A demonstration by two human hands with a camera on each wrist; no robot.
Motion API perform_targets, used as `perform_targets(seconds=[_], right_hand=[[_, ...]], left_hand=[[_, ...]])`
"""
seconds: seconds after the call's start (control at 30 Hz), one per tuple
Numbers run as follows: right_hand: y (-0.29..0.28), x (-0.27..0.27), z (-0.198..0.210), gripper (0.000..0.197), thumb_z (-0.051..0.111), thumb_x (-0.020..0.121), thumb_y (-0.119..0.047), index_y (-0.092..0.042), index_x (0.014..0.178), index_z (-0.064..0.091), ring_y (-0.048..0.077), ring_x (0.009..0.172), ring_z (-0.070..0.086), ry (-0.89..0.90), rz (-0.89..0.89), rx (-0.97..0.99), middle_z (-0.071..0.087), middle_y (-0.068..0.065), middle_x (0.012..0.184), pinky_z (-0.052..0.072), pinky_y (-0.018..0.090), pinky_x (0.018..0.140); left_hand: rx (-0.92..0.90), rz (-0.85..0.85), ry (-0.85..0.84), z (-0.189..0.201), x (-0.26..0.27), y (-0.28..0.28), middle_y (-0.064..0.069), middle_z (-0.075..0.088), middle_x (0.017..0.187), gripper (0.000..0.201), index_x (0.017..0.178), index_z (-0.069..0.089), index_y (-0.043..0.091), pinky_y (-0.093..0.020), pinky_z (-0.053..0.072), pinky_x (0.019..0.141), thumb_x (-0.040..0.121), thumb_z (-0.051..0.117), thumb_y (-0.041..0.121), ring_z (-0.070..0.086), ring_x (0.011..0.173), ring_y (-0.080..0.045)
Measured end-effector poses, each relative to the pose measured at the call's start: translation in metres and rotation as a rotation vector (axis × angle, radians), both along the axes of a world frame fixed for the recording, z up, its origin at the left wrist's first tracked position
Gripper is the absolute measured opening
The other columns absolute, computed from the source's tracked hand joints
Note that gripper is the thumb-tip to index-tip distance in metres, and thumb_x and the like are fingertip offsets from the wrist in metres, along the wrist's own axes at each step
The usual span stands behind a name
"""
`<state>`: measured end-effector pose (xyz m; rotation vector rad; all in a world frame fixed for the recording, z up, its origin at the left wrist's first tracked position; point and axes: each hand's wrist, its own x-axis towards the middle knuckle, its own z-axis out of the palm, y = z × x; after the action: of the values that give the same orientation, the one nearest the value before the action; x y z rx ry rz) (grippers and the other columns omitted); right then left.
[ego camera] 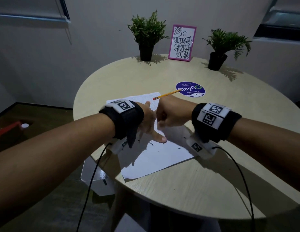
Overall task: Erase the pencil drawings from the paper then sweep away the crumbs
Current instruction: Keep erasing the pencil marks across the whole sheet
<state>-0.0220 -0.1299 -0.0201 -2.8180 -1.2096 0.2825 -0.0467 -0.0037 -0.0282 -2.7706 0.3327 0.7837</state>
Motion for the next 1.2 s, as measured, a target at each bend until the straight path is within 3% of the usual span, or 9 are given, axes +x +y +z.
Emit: perform_targets(seconds=[0.1,0.2,0.3,0.5,0.7,0.87,0.93,1.1,1.2], right_hand=[[-0.001,0.019,-0.002,0.018,0.077,0.082,-0.023,-0.005,0.087,0.078,0.01,0.065,0.045,-0.081,-0.177,0.053,0.066,0.005,0.076,0.039,0.023,0.059],[0.005,0.006,-0.004,0.015,0.076,0.081,-0.013,0.0,0.088,0.074,0.02,0.075,0.055,-0.07,-0.127,0.038,0.061,0.003,0.074,0.05,0.03,0.067],[0.007,-0.014,-0.002,0.009,0.074,0.08,-0.01,-0.012,0.073,0.069,0.007,0.062,0.047,0.036,-0.021,0.006,0.056,-0.006,0.059,0.042,0.025,0.063],[0.005,0.018,-0.003,0.027,0.081,0.079,-0.026,-0.003,0.092,0.074,0.012,0.064,0.046,-0.093,-0.239,0.058,0.049,-0.001,0.066,0.038,0.024,0.059],[0.01,-0.015,-0.005,0.038,0.076,0.077,-0.011,-0.019,0.05,0.05,0.005,0.051,0.042,0.049,-0.115,0.056,0.045,-0.01,0.049,0.036,0.024,0.054],[0.002,0.019,-0.006,0.027,0.084,0.073,-0.026,-0.01,0.082,0.064,0.012,0.06,0.05,-0.077,-0.307,0.096,0.061,0.004,0.075,0.046,0.025,0.057],[0.006,0.015,-0.008,0.025,0.083,0.075,-0.024,-0.013,0.081,0.062,0.019,0.068,0.052,-0.081,-0.293,0.079,0.061,0.007,0.08,0.046,0.027,0.062],[0.01,-0.012,-0.006,0.041,0.073,0.078,-0.011,-0.027,0.048,0.049,0.009,0.05,0.048,0.035,-0.102,0.084,0.046,-0.012,0.041,0.035,0.023,0.052],[0.005,0.008,-0.006,0.023,0.083,0.075,-0.024,-0.014,0.066,0.064,0.006,0.052,0.044,-0.016,-0.196,0.092,0.05,-0.005,0.054,0.037,0.023,0.054]], left_hand=[[0.028,0.05,-0.042,-0.004,0.0,-0.002,-0.022,-0.009,0.164,0.12,0.154,-0.015,0.039,-0.054,0.035,0.109,0.067,0.05,0.091,0.036,0.14,-0.043],[0.015,0.031,-0.042,0.001,-0.003,-0.003,-0.021,-0.001,0.164,0.11,0.158,0.006,0.037,-0.051,0.037,0.11,0.071,0.051,0.087,0.038,0.14,-0.04],[0.007,-0.006,-0.03,0.004,-0.004,-0.001,-0.015,0.024,0.161,0.076,0.145,0.045,0.035,-0.048,0.035,0.113,0.081,0.056,0.075,0.031,0.144,-0.034],[0.031,0.062,-0.065,-0.005,-0.001,-0.003,-0.022,-0.009,0.163,0.122,0.154,-0.014,0.041,-0.055,0.038,0.106,0.065,0.051,0.092,0.036,0.138,-0.047],[0.019,0.014,-0.072,-0.006,-0.003,-0.003,-0.009,0.032,0.157,0.085,0.154,0.031,0.025,-0.042,0.024,0.113,0.086,0.054,0.071,0.024,0.147,-0.032],[0.002,0.075,-0.054,-0.005,0.001,-0.001,-0.017,-0.012,0.164,0.127,0.153,-0.017,0.043,-0.057,0.034,0.107,0.06,0.05,0.095,0.03,0.141,-0.048],[0.008,0.085,-0.052,-0.006,0.0,-0.001,-0.016,-0.01,0.165,0.125,0.154,-0.014,0.043,-0.058,0.033,0.108,0.061,0.05,0.095,0.029,0.142,-0.047],[0.017,-0.047,-0.016,-0.006,-0.001,-0.001,-0.008,0.036,0.156,0.076,0.153,0.033,0.021,-0.042,0.018,0.12,0.093,0.052,0.063,0.017,0.15,-0.029],[-0.017,0.022,-0.039,-0.007,0.001,0.0,-0.013,0.004,0.166,0.109,0.157,0.003,0.041,-0.057,0.028,0.114,0.071,0.05,0.089,0.018,0.148,-0.045]])
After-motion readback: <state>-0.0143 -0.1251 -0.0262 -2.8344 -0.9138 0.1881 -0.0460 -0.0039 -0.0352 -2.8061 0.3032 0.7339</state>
